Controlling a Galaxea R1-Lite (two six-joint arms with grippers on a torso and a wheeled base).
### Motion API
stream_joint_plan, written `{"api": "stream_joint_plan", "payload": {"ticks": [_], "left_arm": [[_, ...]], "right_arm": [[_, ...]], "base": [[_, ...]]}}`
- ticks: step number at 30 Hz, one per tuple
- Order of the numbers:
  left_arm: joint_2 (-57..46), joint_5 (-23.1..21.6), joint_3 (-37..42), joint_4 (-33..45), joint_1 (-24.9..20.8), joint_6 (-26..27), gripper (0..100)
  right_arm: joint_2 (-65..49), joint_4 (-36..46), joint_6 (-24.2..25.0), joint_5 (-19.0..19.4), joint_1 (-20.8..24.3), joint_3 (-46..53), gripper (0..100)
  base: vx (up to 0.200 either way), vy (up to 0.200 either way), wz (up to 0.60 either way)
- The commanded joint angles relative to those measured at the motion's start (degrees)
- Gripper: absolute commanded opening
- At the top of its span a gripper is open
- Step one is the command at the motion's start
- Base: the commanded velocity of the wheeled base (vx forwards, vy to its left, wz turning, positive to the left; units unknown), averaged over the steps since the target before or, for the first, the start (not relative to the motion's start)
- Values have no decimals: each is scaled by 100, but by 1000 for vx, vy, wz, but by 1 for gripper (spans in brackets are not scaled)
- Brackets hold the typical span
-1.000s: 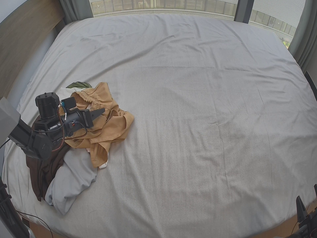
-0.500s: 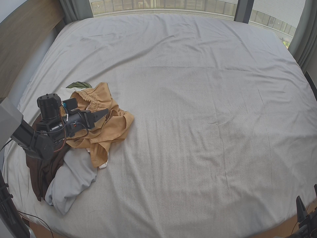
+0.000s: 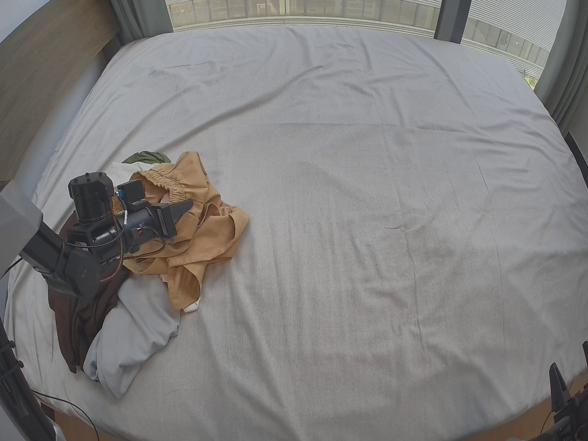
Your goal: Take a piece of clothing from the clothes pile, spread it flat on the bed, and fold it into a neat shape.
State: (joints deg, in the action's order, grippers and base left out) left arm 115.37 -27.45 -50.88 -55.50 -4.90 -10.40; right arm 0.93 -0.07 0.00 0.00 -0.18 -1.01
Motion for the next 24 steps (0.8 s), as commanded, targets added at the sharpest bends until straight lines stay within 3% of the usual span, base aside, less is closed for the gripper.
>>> {"api": "stream_joint_plan", "payload": {"ticks": [1, 14, 24], "left_arm": [[-639, -14, 140, 22, -116, -296, 0], [-2757, -58, 1195, 4, -688, -1351, 0], [-3592, -137, 2047, -4, -1277, -1386, 0]], "right_arm": [[-93, -1, 0, 0, -8, 101, 100], [-93, -1, 0, -9, 1, 101, 100], [-93, -1, 0, 9, -8, 101, 100]], "base": [[0, 0, 0], [0, 0, 0], [0, 0, 0]]}}
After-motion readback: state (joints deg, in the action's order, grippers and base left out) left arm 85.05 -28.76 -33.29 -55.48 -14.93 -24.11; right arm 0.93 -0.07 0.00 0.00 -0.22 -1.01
